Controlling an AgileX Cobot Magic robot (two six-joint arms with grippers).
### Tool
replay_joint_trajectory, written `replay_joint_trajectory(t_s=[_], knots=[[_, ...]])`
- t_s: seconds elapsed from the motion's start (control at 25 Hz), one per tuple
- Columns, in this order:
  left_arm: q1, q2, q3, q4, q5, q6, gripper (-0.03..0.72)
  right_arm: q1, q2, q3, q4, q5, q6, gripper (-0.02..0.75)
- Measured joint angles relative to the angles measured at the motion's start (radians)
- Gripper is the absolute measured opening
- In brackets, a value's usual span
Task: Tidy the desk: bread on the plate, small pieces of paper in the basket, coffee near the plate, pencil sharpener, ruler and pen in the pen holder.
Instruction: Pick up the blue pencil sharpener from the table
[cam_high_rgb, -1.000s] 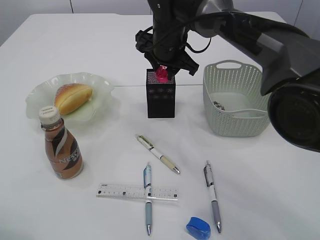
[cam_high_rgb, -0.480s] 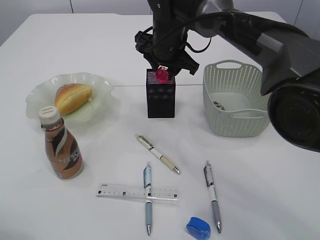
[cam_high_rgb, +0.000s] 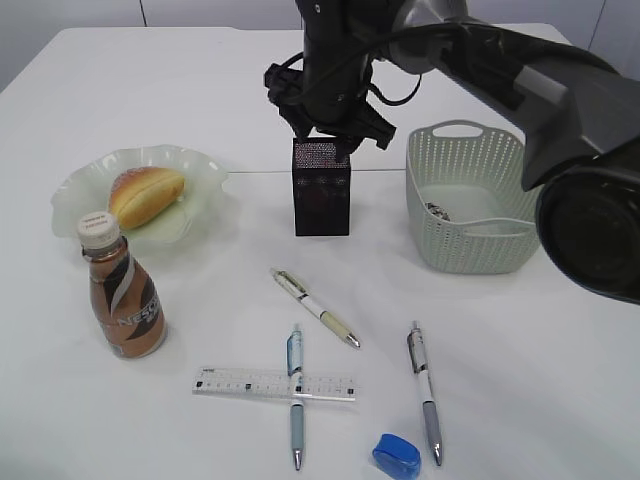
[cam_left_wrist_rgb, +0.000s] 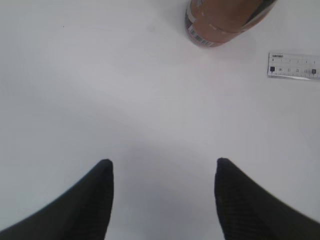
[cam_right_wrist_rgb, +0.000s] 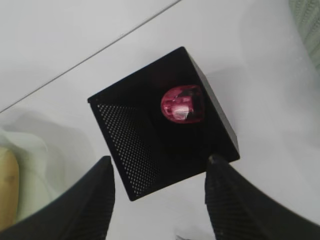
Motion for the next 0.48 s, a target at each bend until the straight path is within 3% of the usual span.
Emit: replay_joint_trajectory(t_s=[0.48], knots=[[0.0,0.0,0.0,0.0,0.006,0.0,0.46,0.0,-0.003,-0.051,0.208,0.0,-0.302,0.424]])
